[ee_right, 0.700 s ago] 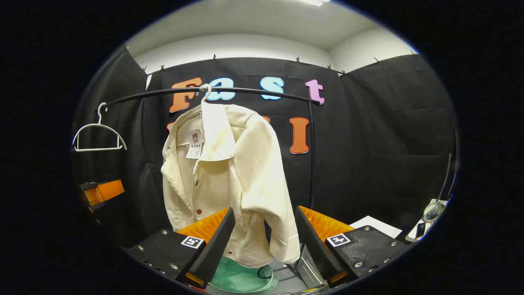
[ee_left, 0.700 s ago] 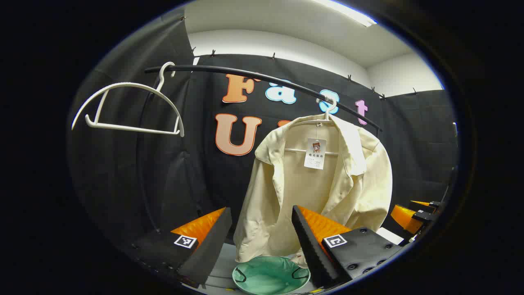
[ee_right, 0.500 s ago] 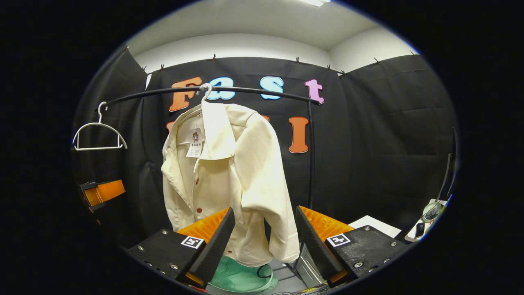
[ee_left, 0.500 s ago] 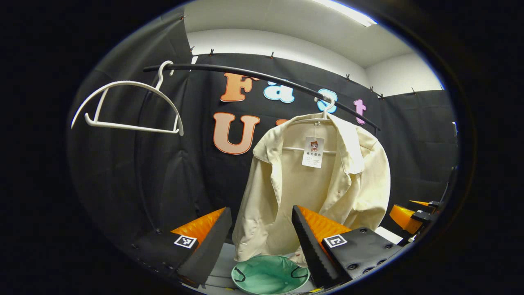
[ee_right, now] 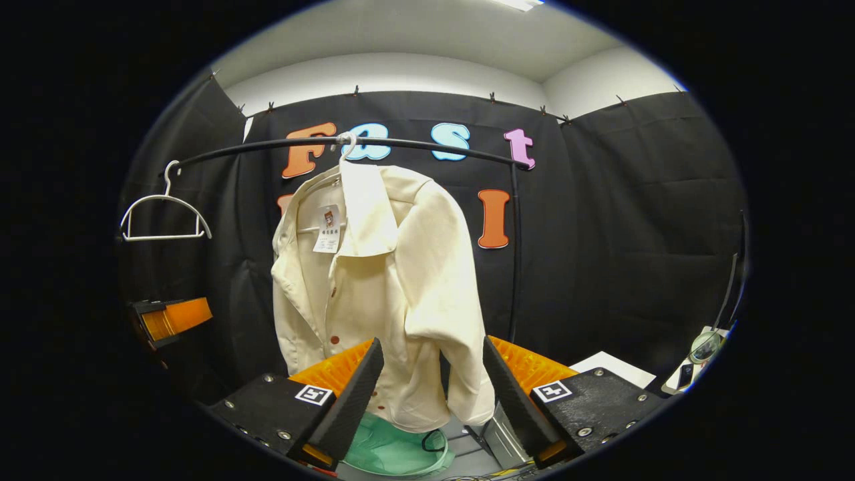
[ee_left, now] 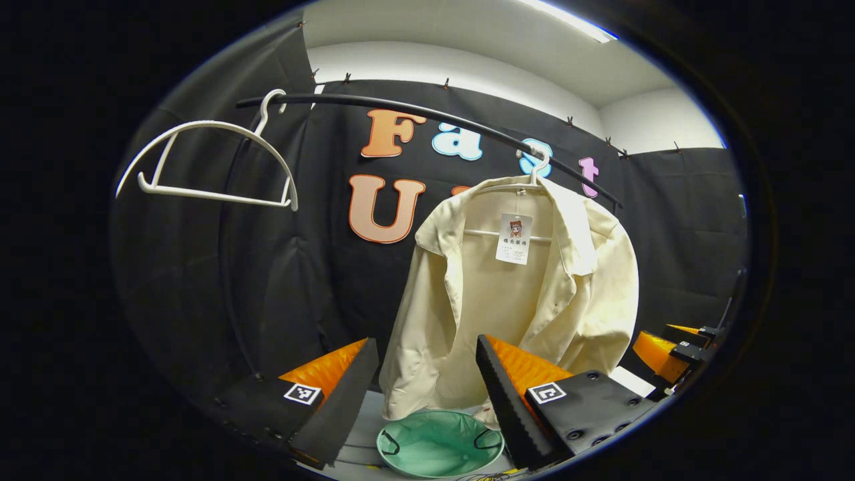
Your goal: Grasp the clothes on the hanger with both hands and then place them into the laundry hamper below.
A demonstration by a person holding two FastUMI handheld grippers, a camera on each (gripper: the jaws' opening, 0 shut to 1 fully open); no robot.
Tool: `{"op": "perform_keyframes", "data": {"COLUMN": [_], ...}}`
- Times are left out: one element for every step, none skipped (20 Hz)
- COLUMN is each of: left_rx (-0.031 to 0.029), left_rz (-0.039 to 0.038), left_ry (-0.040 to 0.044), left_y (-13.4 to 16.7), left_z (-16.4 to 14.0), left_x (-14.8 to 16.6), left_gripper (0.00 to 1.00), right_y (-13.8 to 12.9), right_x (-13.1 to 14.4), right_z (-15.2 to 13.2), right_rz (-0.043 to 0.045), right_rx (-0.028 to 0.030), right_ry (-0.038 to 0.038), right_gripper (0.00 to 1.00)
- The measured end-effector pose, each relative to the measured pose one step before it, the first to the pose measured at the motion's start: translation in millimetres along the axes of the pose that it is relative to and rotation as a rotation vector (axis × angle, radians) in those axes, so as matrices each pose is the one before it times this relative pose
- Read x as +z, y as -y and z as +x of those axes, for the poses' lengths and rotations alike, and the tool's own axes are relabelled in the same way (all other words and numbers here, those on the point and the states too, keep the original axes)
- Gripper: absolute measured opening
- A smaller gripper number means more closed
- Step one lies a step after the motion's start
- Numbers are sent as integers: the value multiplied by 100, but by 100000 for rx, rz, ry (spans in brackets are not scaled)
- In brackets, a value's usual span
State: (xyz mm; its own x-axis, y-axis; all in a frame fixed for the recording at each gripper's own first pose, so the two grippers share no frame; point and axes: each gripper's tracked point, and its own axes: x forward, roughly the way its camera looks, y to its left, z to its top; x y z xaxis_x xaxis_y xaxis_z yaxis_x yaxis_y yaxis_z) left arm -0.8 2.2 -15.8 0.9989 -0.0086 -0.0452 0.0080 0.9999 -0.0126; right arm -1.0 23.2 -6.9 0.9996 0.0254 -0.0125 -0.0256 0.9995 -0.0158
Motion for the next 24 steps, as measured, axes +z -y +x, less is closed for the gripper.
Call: {"op": "perform_keyframes", "data": {"left_rx": [184,313,544,617,384,180,274,292,348,397,256,449,522,586,712,678,576,503,284,301,488,602,501,665], "left_rz": [34,136,115,-60,-158,-227,-238,-169,-46,118,197,350,431,372,189,152,9,-127,-113,-10,60,24,-8,-105], "left_ry": [-367,-306,-131,-16,-230,-372,-178,-196,-239,-211,-257,-278,-225,-231,-66,35,-106,-160,-352,-397,55,81,-64,-119], "left_y": [-211,-165,-219,-212,-125,-121,-150,-120,-107,-276,-146,-177,-304,-214,-272,-256,-242,-200,-205,-211,-191,-265,-189,-208], "left_z": [77,9,-22,-4,-115,12,59,-29,-19,-6,75,31,-28,-61,-49,-108,-103,-101,-87,36,-70,149,30,52], "left_x": [-162,-88,-58,-4,-136,-100,-113,-57,-120,-80,3,-11,-59,-64,14,-14,-70,33,-149,-70,38,34,-7,-104], "left_gripper": [96,100,100,100,96,96,96,97,96,97,97,100,97,97,97,97,97,97,96,100,97,100,97,97], "right_y": [-545,-651,-644,-630,-677,-631,-655,-531,-480,-551,-514,-544,-597,-421,-168,-268,-378,-382,-251,-176,-192,-162,-169,-64], "right_x": [-81,-68,-20,-15,84,123,249,183,189,145,215,199,145,63,-18,-109,-109,-176,-165,-121,-6,-5,-58,14], "right_z": [54,175,231,153,222,279,401,453,523,526,607,565,582,619,642,668,600,640,611,594,572,467,483,516], "right_rz": [-20,16,-57,-57,99,289,267,-52,-149,176,685,994,973,652,94,54,210,287,102,83,121,80,217,281], "right_rx": [1158,1302,1550,1551,1538,1595,1457,917,924,955,981,1228,1311,725,-37,108,515,586,124,160,191,249,281,386], "right_ry": [-337,-240,-259,-309,-139,133,425,387,432,466,243,151,12,-38,-299,-341,-493,-681,-878,-502,-179,-180,-224,-204], "right_gripper": [93,93,93,93,93,93,93,93,93,93,93,93,93,93,93,93,93,93,92,90,86,84,82,80]}}
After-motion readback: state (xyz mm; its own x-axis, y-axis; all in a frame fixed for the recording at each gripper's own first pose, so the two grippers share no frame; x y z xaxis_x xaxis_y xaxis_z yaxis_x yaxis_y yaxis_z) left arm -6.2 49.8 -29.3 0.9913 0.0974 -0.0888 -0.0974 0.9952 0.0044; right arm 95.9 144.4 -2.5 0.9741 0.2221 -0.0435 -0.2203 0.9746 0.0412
